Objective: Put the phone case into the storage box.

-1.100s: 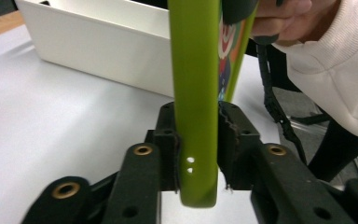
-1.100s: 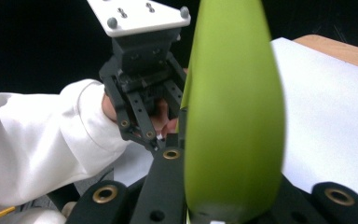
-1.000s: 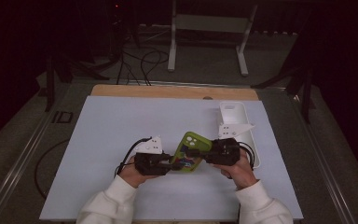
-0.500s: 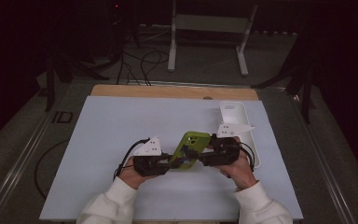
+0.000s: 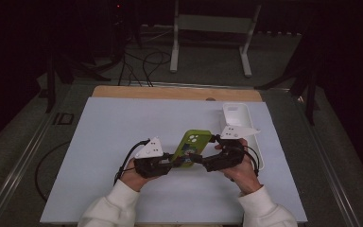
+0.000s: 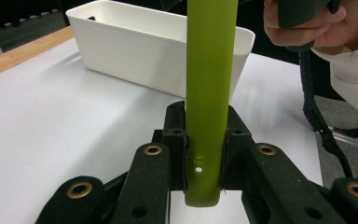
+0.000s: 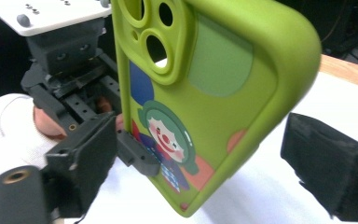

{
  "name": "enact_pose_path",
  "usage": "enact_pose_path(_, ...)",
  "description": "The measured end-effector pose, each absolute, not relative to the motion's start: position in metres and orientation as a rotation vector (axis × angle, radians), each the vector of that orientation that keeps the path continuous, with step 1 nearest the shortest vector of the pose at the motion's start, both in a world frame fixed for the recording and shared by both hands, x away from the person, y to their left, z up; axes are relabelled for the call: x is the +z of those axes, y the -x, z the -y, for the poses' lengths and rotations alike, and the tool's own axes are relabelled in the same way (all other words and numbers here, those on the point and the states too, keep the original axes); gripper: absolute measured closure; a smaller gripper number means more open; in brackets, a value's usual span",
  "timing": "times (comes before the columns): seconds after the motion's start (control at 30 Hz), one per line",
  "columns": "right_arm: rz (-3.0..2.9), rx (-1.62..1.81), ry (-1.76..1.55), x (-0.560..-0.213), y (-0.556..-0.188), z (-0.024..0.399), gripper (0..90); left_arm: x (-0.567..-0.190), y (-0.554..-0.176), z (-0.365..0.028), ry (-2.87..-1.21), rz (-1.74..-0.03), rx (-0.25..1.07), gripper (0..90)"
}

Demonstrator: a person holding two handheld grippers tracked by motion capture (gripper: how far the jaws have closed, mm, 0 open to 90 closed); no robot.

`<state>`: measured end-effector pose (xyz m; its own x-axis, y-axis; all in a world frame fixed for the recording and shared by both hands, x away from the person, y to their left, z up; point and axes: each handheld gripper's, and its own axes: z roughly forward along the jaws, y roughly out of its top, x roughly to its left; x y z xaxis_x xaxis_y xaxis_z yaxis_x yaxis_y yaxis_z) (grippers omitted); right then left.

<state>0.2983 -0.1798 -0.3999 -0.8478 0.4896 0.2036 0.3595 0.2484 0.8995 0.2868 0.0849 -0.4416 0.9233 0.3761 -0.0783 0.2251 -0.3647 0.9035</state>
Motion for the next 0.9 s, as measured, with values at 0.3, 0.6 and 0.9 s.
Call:
enact_pose_path(0.3,-2.346,1.649,-0.834,-0.4009,-0.296,0.1809,8.1,-0.4422,-0.2847,-0.0825,-1.968,-0.474,0.229,77.2)
enact_pose_path(0.6,-2.288,1.677,-0.868,-0.3986,-0.2937,0.1831,8.0,-0.443,-0.2825,-0.0805,-1.959,-0.509,0.285,77.1)
enact_pose_path(0.9,-2.241,1.669,-0.899,-0.3993,-0.2924,0.1818,8.1,-0.442,-0.2807,-0.0813,-1.925,-0.567,0.35,77.1)
